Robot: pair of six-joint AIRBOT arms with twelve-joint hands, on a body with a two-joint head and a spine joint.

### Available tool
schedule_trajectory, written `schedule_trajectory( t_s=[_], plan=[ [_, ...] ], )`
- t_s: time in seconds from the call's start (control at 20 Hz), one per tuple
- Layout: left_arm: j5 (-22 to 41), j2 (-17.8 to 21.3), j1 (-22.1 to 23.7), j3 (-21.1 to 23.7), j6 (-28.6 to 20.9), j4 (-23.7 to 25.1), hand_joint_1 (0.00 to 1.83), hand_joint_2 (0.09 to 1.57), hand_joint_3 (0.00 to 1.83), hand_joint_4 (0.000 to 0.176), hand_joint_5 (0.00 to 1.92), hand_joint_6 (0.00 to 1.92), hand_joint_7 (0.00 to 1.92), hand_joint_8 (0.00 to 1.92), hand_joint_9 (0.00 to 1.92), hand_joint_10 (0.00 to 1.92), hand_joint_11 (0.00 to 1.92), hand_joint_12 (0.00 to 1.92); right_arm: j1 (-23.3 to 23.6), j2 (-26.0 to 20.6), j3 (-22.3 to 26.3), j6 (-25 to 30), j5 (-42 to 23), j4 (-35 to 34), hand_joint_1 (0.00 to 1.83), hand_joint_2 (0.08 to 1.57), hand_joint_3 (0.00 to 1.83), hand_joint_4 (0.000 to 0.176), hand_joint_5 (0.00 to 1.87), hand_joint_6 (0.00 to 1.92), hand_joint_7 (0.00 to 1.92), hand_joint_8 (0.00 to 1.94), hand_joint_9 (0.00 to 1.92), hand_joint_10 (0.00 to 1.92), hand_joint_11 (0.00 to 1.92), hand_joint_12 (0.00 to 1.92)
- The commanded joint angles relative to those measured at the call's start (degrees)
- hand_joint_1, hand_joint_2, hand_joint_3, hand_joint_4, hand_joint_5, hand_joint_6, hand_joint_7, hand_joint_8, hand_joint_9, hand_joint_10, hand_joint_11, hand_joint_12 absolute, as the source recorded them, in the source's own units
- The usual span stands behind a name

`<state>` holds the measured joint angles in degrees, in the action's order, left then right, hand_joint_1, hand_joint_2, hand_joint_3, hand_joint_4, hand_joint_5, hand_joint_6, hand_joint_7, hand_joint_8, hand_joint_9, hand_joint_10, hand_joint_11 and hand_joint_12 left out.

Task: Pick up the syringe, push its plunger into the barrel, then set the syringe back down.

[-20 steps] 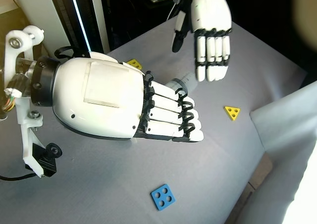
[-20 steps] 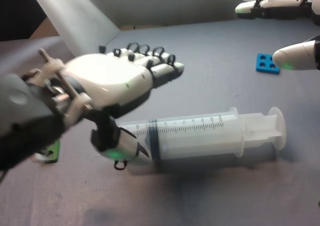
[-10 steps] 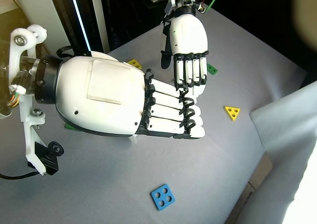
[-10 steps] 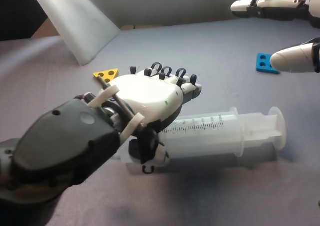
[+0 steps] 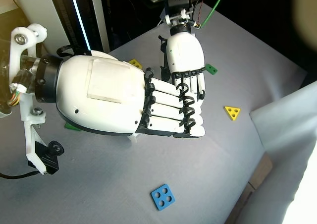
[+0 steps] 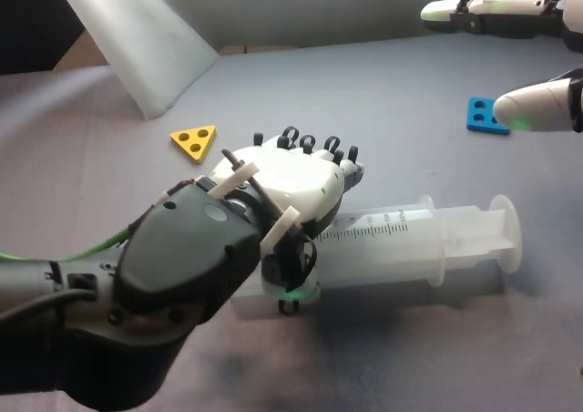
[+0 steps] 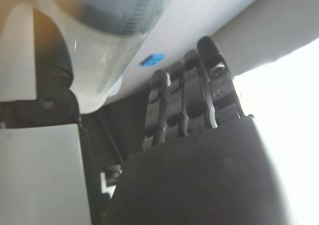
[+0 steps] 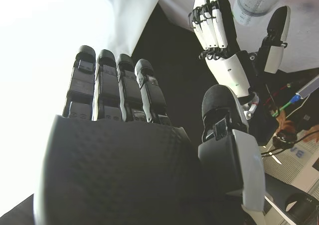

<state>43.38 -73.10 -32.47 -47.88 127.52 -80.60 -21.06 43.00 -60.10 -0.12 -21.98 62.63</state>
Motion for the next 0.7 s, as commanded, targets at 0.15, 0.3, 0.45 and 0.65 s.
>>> schedule_trajectory(
  t_s=[0.15, 0.3, 0.45, 0.65],
  plan=[
    [2.99, -2.31, -0.62, -1.1, 0.72, 3.29, 1.3, 0.97, 0.0, 0.0, 0.14, 0.0, 0.11, 0.0, 0.14, 0.0, 0.0, 0.64, 0.24, -0.01, 0.24, -0.15, -3.03, -2.39, 0.0, 1.35, 0.01, 0.0, 0.06, 0.0, 0.02, 0.0, 0.0, 0.0, 0.0, 0.0],
    [3.84, -3.44, -0.83, -1.47, 0.85, 3.27, 1.32, 0.98, 0.0, 0.0, 0.13, 0.0, 0.09, 0.0, 0.11, 0.0, 0.0, 0.6, 0.18, -0.01, 0.28, -0.16, -3.03, -2.39, 0.0, 1.34, 0.01, 0.0, 0.06, 0.0, 0.03, 0.0, 0.0, 0.0, 0.0, 0.0],
    [4.35, -4.68, -1.01, -2.43, 1.82, 2.0, 1.29, 0.98, 0.0, 0.0, 0.14, 0.0, 0.1, 0.0, 0.12, 0.0, 0.0, 0.61, 0.06, 0.01, 0.35, -0.22, -3.04, -2.39, 0.0, 1.34, 0.0, 0.0, 0.06, 0.0, 0.03, 0.0, 0.0, 0.0, 0.0, 0.0],
    [4.68, -5.74, -1.33, -4.22, 2.0, -1.17, 1.33, 0.97, 0.0, 0.0, 0.14, 0.0, 0.12, 0.0, 0.15, 0.01, 0.0, 0.68, -0.03, 0.03, 0.51, -0.33, -3.04, -2.39, 0.0, 1.33, 0.0, 0.0, 0.08, 0.01, 0.05, 0.01, 0.02, 0.01, 0.0, 0.0]
  ],
)
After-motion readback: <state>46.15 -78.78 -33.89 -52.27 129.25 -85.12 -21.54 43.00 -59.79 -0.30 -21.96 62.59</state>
